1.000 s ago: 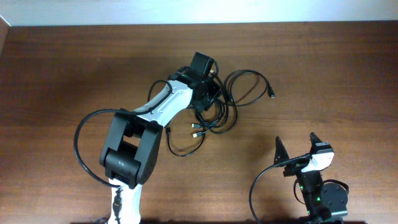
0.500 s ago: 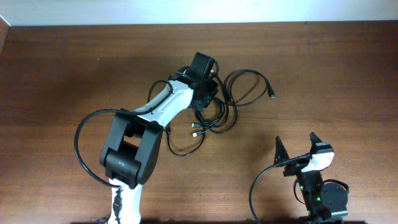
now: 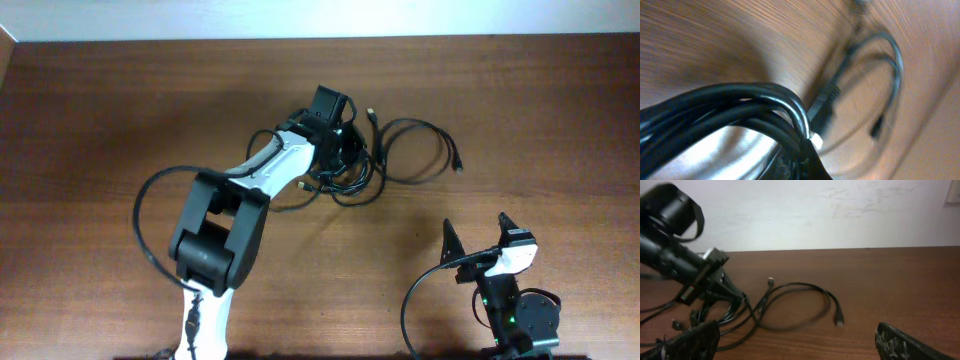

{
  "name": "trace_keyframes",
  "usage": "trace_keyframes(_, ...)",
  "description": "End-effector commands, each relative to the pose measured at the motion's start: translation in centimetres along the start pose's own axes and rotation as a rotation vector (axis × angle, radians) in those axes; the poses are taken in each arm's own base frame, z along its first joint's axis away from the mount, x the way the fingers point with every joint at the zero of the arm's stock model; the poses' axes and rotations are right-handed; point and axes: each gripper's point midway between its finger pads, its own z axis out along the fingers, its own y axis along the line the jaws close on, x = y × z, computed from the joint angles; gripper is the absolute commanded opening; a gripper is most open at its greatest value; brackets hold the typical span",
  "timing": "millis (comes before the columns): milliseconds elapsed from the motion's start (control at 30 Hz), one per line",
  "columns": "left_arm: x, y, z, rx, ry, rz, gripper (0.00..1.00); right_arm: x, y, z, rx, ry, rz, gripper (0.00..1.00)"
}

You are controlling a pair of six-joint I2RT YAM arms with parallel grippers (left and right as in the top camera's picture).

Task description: Untangle cables

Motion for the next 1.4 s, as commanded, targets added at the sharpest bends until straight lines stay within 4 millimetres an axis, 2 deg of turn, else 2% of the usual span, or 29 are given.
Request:
trace_keyframes(0,3.4,-4.5,-5.9,0.152,0.109,0.451,0.00,0.3,0.0,0.0,0.001,0.005,0.002,0.98)
trace_keyframes(67,4.6,-3.0,-8.3,0.092,0.164,0.395,0.00,0.1,-1.0,0.0,0.060,-0.007,0.006,0.99)
trace_keyframes(100,5.1,-3.2,-9.3,0.115,0.183,0.430,0.00,0.3,0.3,0.0,-0.019,0.007,0.007,0.98)
trace_keyframes(133,6.1,-4.6,-10.9,0.211,0.220,0.491,0.00,0.2,5.4,-0.8,-0.315,0.031,0.099,0.98)
trace_keyframes(167,7.2,-6.5,-13.0,0.325,0.241,0.579,0.00,0.1,8.7,-2.4,-0.526,0.071,0.185,0.99)
trace_keyframes(200,7.2,-6.8,-13.8,0.338,0.228,0.595,0.00,0.5,11.1,-4.0,-0.688,0.129,0.240,0.98)
trace_keyframes(233,7.2,-7.3,-14.7,0.350,0.211,0.616,0.00,0.9,13.3,-6.3,-0.870,0.187,0.245,0.99)
trace_keyframes(267,8.1,-8.3,-15.9,0.417,0.214,0.708,0.00,2.1,14.0,-7.3,-0.927,0.259,0.265,0.98)
trace_keyframes(300,9.5,-9.3,-17.1,0.520,0.239,0.819,0.00,1.9,14.2,-7.6,-0.951,0.251,0.247,0.98)
trace_keyframes(333,9.9,-9.2,-17.3,0.535,0.252,0.838,0.00,1.1,14.3,-7.8,-0.953,0.234,0.238,0.98)
trace_keyframes(400,10.7,-8.5,-17.6,0.521,0.291,0.809,0.00,-3.1,14.2,-8.1,-0.909,0.190,0.240,0.99)
trace_keyframes(433,11.2,-8.8,-18.6,0.560,0.309,0.806,0.00,-4.3,13.3,-7.6,-0.793,0.265,0.295,0.99)
trace_keyframes(467,11.9,-9.6,-20.3,0.628,0.321,0.811,0.00,-4.4,12.5,-7.4,-0.686,0.383,0.340,0.98)
trace_keyframes(500,12.3,-10.2,-21.6,0.656,0.307,0.830,0.00,-5.9,13.2,-8.2,-0.722,0.450,0.306,0.99)
trace_keyframes(533,12.6,-10.6,-22.7,0.666,0.283,0.861,0.00,-9.3,15.2,-9.4,-0.876,0.482,0.318,0.98)
trace_keyframes(567,12.9,-10.9,-23.5,0.674,0.269,0.878,0.00,-10.9,16.3,-10.3,-0.976,0.496,0.334,0.98)
trace_keyframes(600,13.2,-11.1,-24.1,0.680,0.259,0.891,0.00,-11.6,16.9,-10.6,-1.036,0.513,0.350,0.98)
trace_keyframes(667,13.8,-11.5,-24.9,0.721,0.275,0.894,0.00,-11.3,16.0,-7.5,-0.937,0.508,0.348,0.99)
trace_keyframes(700,14.1,-11.7,-25.2,0.749,0.292,0.892,0.00,-11.1,15.5,-6.0,-0.885,0.530,0.390,0.95)
trace_keyframes(733,14.2,-11.7,-25.3,0.749,0.297,0.881,0.00,-10.9,15.3,-4.8,-0.864,0.536,0.398,0.80)
trace_keyframes(767,14.4,-11.9,-25.5,0.761,0.323,0.842,0.00,-10.4,14.8,-3.1,-0.824,0.542,0.399,0.74)
trace_keyframes(900,15.1,-12.2,-26.2,0.794,0.381,0.775,0.00,-10.2,13.9,1.0,-0.729,0.554,0.495,0.51)
trace_keyframes(933,15.6,-12.4,-26.3,0.807,0.397,0.779,0.00,-10.3,13.9,1.9,-0.722,0.558,0.534,0.45)
trace_keyframes(1000,15.9,-12.5,-26.2,0.809,0.406,0.784,0.00,-9.7,13.8,3.0,-0.708,0.588,0.583,0.38)
trace_keyframes(1167,15.2,-12.2,-25.4,0.753,0.368,0.790,0.00,-10.2,15.0,1.9,-0.789,0.647,0.669,0.37)
trace_keyframes(1233,14.6,-12.1,-24.9,0.723,0.331,0.808,0.00,-10.4,15.6,1.1,-0.833,0.682,0.708,0.43)
trace_keyframes(1267,14.6,-12.1,-24.8,0.721,0.328,0.809,0.00,-10.4,15.6,1.1,-0.835,0.683,0.708,0.50)
trace_keyframes(1367,14.6,-12.1,-24.8,0.722,0.330,0.810,0.00,-10.1,14.9,2.1,-0.765,0.665,0.715,0.50)
